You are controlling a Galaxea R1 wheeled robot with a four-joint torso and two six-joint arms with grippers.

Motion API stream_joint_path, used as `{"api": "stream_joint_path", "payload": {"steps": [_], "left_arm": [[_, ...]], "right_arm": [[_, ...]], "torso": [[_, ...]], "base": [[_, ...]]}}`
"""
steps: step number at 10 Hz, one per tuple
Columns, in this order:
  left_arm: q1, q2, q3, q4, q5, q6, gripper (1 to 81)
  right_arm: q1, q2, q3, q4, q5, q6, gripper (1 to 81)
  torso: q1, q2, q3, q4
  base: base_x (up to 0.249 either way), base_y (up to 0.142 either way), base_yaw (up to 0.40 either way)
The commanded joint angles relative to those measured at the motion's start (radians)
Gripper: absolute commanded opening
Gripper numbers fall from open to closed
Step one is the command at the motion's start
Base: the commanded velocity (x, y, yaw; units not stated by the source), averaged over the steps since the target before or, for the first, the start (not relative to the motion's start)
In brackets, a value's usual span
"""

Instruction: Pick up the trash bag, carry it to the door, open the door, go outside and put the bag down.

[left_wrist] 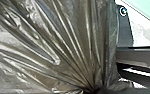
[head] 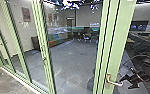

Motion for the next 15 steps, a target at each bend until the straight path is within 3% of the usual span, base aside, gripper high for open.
{"api": "stream_joint_path", "payload": {"steps": [1, 7, 11, 15], "left_arm": [[-0.040, 0.004, 0.004, -0.011, 0.081, 0.000, 1.0], [-0.038, 0.004, 0.004, -0.012, 0.081, 0.000, 1.0], [-0.037, 0.007, 0.004, -0.011, 0.080, 0.000, 1.0], [-0.037, 0.010, 0.004, -0.009, 0.078, 0.000, 1.0]], "right_arm": [[0.154, 0.044, -0.062, 0.028, -0.065, 0.030, 81.1], [0.115, 0.137, -0.181, 0.028, -0.089, 0.088, 81.1], [0.039, 0.198, -0.239, 0.019, -0.097, 0.090, 81.1], [-0.023, 0.203, -0.259, 0.016, -0.105, 0.090, 81.1]], "torso": [[0.000, 0.000, 0.000, 0.000], [0.000, 0.000, 0.000, 0.000], [0.000, 0.000, 0.000, 0.000], [0.000, 0.000, 0.000, 0.000]], "base": [[0.000, 0.000, 0.000], [0.000, 0.000, 0.000], [0.000, 0.000, 0.000], [0.000, 0.000, 0.000]]}}
